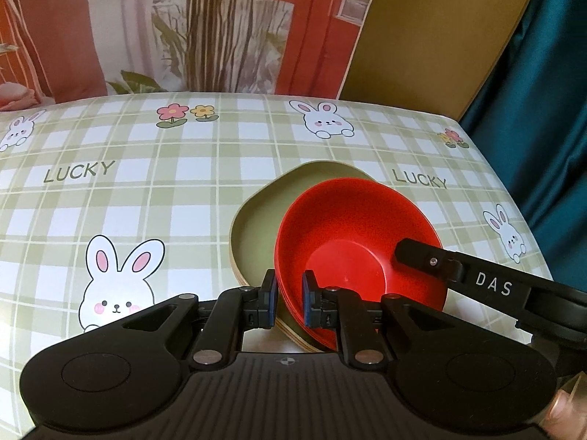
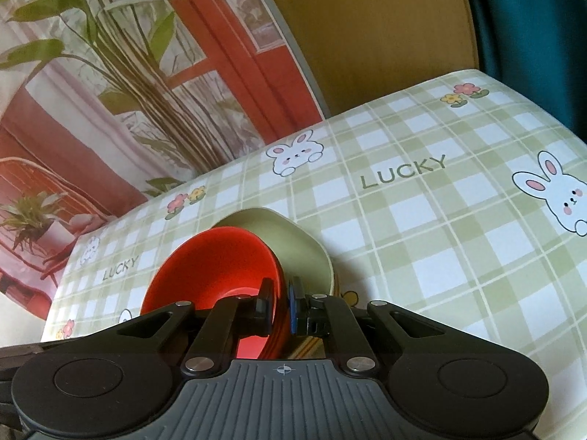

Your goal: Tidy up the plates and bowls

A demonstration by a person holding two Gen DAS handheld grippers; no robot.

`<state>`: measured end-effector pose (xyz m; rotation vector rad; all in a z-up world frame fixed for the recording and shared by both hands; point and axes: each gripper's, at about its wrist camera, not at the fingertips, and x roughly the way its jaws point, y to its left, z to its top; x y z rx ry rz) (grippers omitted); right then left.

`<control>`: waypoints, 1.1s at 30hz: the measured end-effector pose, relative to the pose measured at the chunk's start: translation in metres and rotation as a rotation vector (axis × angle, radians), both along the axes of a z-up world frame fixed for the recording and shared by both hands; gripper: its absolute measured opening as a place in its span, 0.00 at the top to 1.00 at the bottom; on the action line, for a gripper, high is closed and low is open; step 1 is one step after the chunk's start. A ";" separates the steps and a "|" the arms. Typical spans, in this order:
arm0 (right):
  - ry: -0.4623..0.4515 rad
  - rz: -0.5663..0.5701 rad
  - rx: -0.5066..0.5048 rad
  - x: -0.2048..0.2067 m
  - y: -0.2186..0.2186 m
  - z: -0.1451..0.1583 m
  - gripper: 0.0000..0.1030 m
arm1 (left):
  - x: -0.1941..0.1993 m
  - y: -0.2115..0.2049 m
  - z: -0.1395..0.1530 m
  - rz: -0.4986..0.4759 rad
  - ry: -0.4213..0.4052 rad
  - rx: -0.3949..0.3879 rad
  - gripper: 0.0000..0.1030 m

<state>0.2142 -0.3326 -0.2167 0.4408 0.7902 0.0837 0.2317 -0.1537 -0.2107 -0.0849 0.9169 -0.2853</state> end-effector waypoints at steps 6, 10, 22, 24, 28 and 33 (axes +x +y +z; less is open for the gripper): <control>0.001 0.003 -0.004 0.000 0.000 0.000 0.93 | 0.000 0.001 0.000 0.000 0.001 -0.001 0.86; 0.001 0.003 -0.002 0.000 0.000 0.000 0.93 | 0.000 0.001 -0.001 -0.003 0.006 -0.005 0.85; -0.029 0.007 -0.010 -0.003 0.005 0.008 0.84 | -0.004 0.005 0.009 -0.021 -0.034 -0.027 0.68; -0.033 0.004 -0.015 -0.003 0.005 0.010 0.84 | -0.006 0.006 0.011 -0.019 -0.050 -0.023 0.68; -0.038 0.000 -0.025 -0.005 0.005 0.014 0.83 | -0.009 0.008 0.014 -0.010 -0.067 -0.015 0.68; -0.059 0.008 -0.079 -0.008 0.010 0.022 0.82 | -0.013 0.011 0.020 -0.010 -0.104 0.012 0.68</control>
